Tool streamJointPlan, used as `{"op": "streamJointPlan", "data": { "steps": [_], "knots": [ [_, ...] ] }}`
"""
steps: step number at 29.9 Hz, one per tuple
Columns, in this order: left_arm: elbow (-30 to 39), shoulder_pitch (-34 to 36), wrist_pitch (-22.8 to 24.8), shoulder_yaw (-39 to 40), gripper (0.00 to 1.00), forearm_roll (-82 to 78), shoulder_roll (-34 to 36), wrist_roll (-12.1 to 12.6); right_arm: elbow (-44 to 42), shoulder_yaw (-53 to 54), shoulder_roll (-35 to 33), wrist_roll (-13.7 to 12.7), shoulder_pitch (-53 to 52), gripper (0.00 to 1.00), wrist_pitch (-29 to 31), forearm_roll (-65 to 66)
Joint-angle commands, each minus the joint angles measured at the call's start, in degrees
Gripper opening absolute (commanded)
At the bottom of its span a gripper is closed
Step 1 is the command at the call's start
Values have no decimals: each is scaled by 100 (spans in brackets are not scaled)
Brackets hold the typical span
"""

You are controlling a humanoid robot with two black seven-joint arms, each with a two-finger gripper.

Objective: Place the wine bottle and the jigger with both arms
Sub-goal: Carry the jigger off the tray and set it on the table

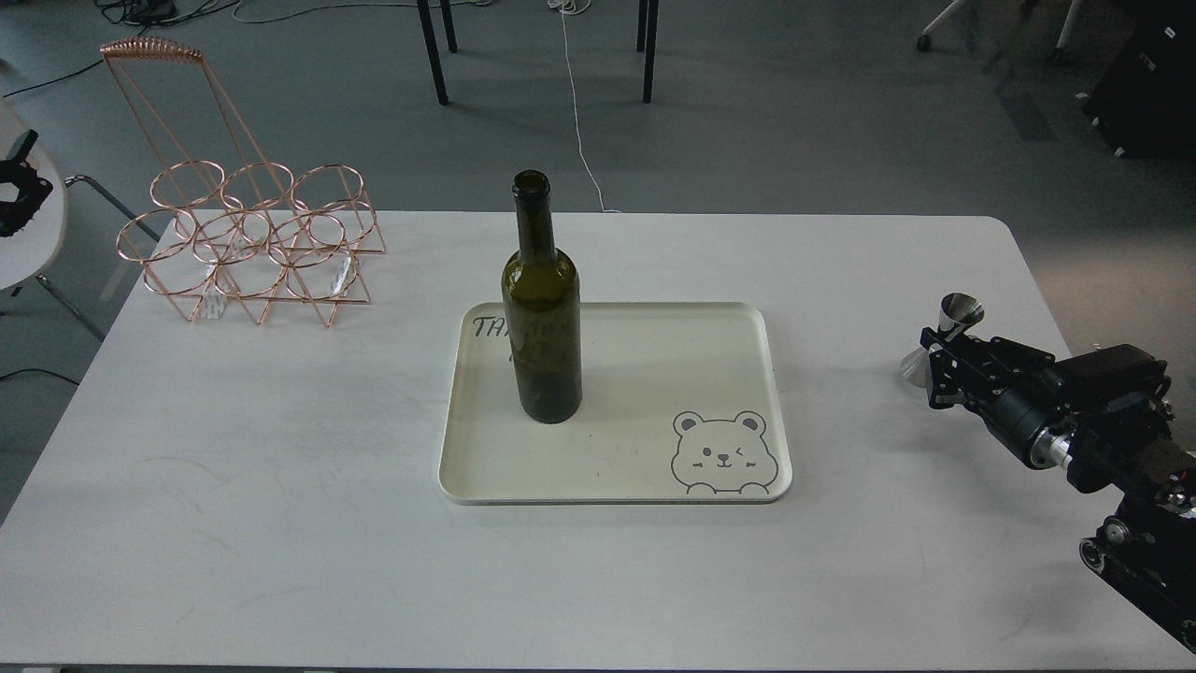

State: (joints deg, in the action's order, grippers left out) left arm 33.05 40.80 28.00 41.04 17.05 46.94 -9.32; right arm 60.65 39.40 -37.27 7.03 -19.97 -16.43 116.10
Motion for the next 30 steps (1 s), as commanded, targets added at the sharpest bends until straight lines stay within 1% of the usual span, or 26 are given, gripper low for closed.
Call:
{"op": "streamJointPlan", "data": {
  "steps": [1,4,11,13,14,16,20,22,26,30],
  "knots": [
    [0,24,0,0,99,0,17,-8,-1,-20,1,18,19,26,0,1],
    [0,33,0,0,99,0,35,-8,-1,-2,10,35,107,32,0,-8],
    [0,33,0,0,99,0,131,-8,8,7,1,53,177,41,-9,-17],
    [0,33,0,0,99,0,131,-8,26,7,1,62,177,47,-18,-17],
    [0,33,0,0,99,0,131,1,43,7,1,62,177,52,-18,-26],
    [0,42,0,0,99,0,140,-8,96,15,-52,79,186,69,-70,-26],
    [0,42,0,0,99,0,184,-8,420,33,-235,88,344,94,-272,-26],
    [0,42,0,0,99,0,219,1,683,59,-490,88,405,96,-273,-52],
    [0,42,0,0,99,-9,316,36,1080,182,-1000,88,432,97,-246,-375],
    [17,33,0,-8,99,-18,483,53,1282,323,-1370,158,196,97,-115,-1894]
  ]
}}
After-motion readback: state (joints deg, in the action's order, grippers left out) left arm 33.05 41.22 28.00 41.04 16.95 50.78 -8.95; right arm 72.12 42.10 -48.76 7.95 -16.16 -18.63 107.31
